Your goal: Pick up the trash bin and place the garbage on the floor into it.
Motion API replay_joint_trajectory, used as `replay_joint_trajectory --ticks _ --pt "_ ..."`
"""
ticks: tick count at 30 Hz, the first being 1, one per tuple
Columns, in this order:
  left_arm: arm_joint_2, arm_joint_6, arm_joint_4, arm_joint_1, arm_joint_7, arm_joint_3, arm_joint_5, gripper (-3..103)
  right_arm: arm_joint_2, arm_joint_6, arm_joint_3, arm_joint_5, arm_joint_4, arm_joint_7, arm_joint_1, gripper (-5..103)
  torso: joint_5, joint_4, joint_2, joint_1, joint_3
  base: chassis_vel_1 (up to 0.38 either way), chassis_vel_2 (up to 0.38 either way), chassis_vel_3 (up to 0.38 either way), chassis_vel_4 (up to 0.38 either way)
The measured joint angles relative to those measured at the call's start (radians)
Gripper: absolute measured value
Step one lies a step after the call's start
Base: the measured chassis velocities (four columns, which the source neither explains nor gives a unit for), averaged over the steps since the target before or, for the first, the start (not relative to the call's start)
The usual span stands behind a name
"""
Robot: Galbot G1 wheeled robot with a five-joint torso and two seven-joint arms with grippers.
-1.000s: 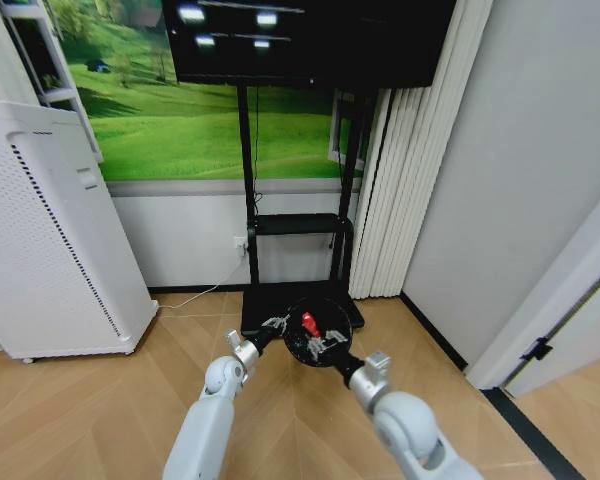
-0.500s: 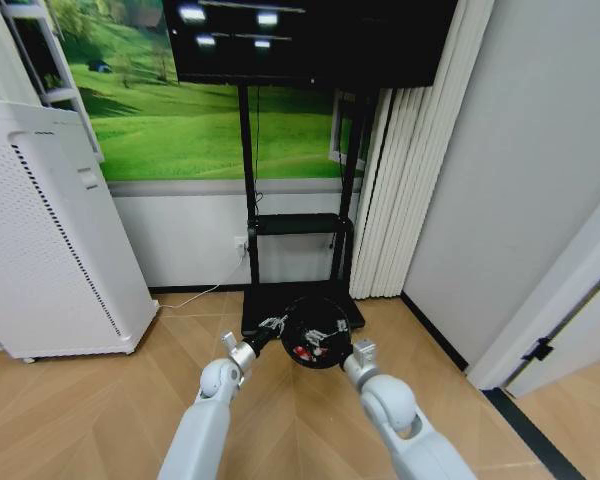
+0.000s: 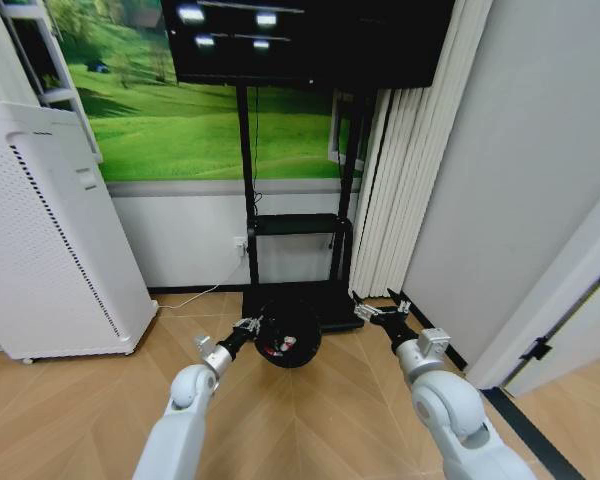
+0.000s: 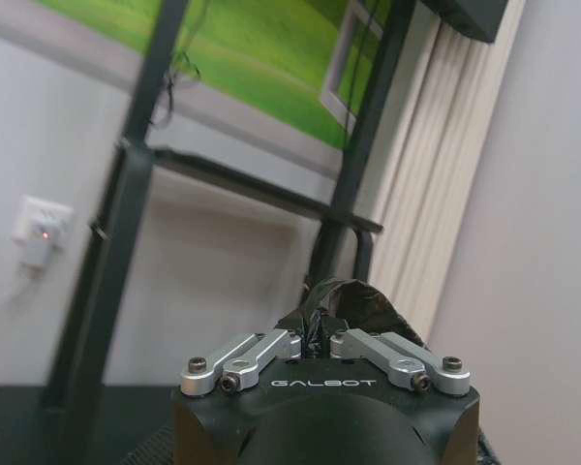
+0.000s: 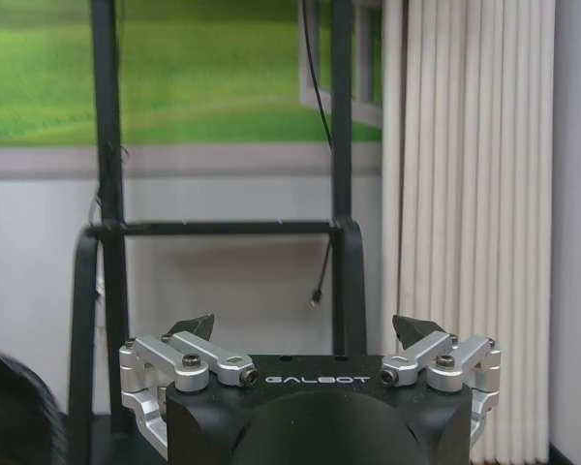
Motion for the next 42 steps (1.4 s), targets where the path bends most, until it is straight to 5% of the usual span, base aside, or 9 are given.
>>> replay_joint_trajectory --ticks 15,42 --pt "0.012 0.005 -0.194 0.111 -0.085 -0.053 0.071 7 -0.028 0.057 -0.006 -0.009 -0.228 -0.075 -0.004 100 -0.0001 -0.0004 0.000 0.000 0.000 0.000 0.000 0.000 0.000" --pt "0.017 0.008 -0.198 0.110 -0.075 -0.043 0.076 7 -0.035 0.078 -0.008 -0.025 -0.175 -0.089 -0.044 100 -0.0001 -0.0004 0.000 0.000 0.000 0.000 0.000 0.000 0.000"
